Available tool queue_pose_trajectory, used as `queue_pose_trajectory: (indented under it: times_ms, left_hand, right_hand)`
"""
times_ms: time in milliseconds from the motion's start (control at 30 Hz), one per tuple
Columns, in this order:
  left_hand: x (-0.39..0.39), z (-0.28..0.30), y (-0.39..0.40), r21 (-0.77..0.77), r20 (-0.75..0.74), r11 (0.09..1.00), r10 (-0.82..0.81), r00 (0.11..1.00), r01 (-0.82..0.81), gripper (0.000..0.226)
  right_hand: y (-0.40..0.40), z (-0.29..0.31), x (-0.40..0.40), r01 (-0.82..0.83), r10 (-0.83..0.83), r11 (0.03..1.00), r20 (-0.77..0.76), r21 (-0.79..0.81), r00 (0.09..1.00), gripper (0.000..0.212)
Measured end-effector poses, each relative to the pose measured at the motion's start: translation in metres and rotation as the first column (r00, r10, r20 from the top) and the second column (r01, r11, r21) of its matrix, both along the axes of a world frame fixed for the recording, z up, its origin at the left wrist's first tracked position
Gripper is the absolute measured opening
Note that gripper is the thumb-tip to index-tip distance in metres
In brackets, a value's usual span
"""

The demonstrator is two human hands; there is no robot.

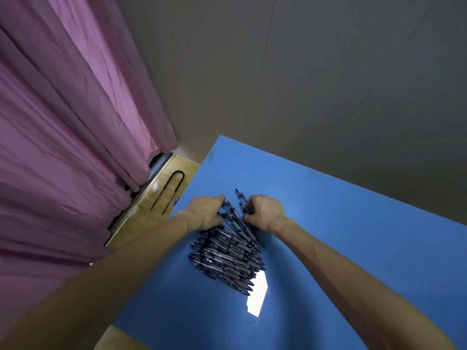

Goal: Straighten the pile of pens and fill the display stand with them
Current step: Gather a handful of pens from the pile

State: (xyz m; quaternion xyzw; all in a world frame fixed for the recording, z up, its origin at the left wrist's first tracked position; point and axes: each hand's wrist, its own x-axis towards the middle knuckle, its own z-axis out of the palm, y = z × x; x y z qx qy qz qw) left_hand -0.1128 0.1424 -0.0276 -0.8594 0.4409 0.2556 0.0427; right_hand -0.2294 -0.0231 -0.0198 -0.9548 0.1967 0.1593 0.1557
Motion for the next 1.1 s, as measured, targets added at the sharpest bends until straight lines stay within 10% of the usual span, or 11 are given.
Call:
queue_pose_trajectory:
  times_ms: [1100]
  left_hand:
    - [-0.015, 0.011, -0.046, -0.004, 0.103, 0.93, -0.366, 0.925, 0.369, 0.051]
  right_hand:
    - [-0.039, 0.004, -0.032, 0.279, -0.269, 0.959, -0.142, 0.048, 0.952, 0.028]
